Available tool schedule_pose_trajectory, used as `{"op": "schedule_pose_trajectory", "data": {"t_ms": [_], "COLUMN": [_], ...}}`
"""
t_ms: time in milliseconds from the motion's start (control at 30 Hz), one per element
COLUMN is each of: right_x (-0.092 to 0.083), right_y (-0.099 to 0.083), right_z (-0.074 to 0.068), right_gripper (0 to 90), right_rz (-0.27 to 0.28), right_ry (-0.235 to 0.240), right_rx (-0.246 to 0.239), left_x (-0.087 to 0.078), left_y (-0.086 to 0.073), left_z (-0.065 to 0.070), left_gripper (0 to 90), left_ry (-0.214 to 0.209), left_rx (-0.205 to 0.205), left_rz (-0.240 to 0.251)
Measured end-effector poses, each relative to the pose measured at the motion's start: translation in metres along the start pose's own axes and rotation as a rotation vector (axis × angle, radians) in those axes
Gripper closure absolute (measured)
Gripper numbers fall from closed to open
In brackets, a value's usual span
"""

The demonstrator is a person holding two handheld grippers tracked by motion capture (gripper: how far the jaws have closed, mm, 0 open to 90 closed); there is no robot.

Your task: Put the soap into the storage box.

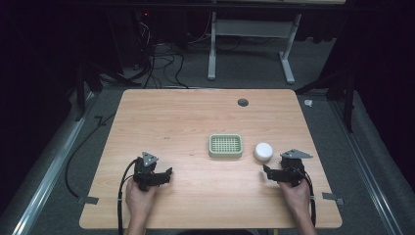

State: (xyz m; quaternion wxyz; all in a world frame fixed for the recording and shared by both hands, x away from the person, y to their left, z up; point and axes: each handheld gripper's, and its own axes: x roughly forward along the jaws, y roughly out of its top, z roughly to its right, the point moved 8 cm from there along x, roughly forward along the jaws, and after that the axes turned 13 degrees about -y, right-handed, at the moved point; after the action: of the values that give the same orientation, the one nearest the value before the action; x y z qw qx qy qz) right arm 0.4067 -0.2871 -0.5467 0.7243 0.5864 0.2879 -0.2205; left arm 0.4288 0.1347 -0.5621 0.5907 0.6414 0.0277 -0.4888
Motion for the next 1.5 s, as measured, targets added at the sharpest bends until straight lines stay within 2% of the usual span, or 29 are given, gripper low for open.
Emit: {"op": "schedule_pose_trajectory", "data": {"t_ms": [433,600,867,1333,1500], "right_x": [-0.005,-0.005,-0.003,0.015,0.023], "right_y": [0.024,0.032,0.046,0.058,0.055], "right_z": [-0.001,-0.003,-0.003,-0.012,-0.013], "right_gripper": [14.1,14.1,14.2,14.0,13.8], "right_rz": [0.052,0.057,0.069,0.047,0.022], "right_ry": [0.013,0.020,0.027,0.045,0.043], "right_rx": [-0.011,-0.027,-0.017,-0.024,-0.022], "left_x": [0.000,0.000,0.000,0.000,0.000], "left_y": [0.000,0.000,0.000,0.000,0.000], "left_z": [0.000,0.000,0.000,0.000,0.000], "left_gripper": [17.6,17.7,17.7,17.6,17.7], "left_ry": [-0.001,-0.001,-0.001,-0.003,-0.004], "left_rx": [-0.002,-0.002,-0.002,-0.004,-0.005], "left_rz": [0.001,0.001,0.001,0.002,0.002]}}
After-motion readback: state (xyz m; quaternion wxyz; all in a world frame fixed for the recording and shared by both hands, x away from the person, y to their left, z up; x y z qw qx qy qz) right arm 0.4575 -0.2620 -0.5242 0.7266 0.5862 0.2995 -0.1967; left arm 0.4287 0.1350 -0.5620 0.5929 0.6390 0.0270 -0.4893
